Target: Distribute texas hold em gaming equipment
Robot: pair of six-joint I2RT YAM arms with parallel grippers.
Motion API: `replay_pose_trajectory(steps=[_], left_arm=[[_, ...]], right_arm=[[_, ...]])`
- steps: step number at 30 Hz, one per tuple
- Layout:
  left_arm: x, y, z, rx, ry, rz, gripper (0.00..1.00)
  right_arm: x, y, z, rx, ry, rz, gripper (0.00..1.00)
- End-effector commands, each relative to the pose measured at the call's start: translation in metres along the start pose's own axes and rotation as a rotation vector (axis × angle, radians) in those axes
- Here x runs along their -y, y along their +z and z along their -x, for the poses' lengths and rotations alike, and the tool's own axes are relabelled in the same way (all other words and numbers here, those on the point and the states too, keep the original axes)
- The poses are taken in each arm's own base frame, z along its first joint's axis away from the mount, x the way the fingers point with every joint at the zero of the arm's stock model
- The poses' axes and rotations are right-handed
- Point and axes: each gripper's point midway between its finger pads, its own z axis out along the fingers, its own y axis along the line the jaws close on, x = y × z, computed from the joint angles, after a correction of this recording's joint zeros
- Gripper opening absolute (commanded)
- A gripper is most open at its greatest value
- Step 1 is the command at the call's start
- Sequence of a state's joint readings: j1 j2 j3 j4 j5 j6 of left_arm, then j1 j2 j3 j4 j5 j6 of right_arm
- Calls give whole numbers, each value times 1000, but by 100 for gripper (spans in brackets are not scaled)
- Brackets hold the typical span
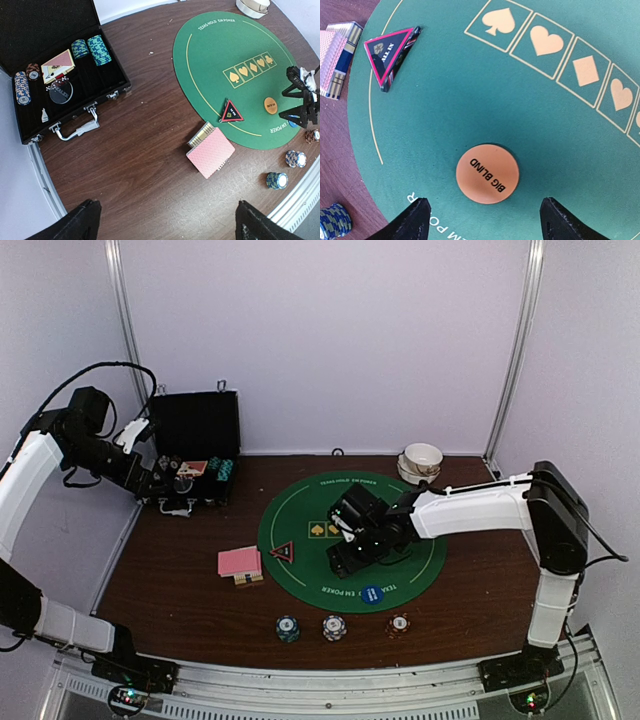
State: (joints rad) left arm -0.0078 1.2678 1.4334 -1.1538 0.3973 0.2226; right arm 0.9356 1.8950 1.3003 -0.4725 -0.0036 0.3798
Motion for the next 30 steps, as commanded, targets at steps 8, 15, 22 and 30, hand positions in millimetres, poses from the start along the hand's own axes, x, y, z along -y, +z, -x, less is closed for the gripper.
replay_pose_trajectory(steps=[8, 15, 22, 30], left_arm=[[3, -7, 6, 29, 15, 1, 98], [4, -9, 7, 35, 15, 0, 98], [4, -9, 9, 37, 10, -1, 97], [3, -7, 9, 32, 2, -3, 97]], right_arm=[[-9, 26, -25, -71, -1, -26, 74], [1, 40, -33, -89, 8, -84, 67], [12, 46, -27, -75, 28, -125, 54], [43, 63, 4, -39, 68, -181, 48]])
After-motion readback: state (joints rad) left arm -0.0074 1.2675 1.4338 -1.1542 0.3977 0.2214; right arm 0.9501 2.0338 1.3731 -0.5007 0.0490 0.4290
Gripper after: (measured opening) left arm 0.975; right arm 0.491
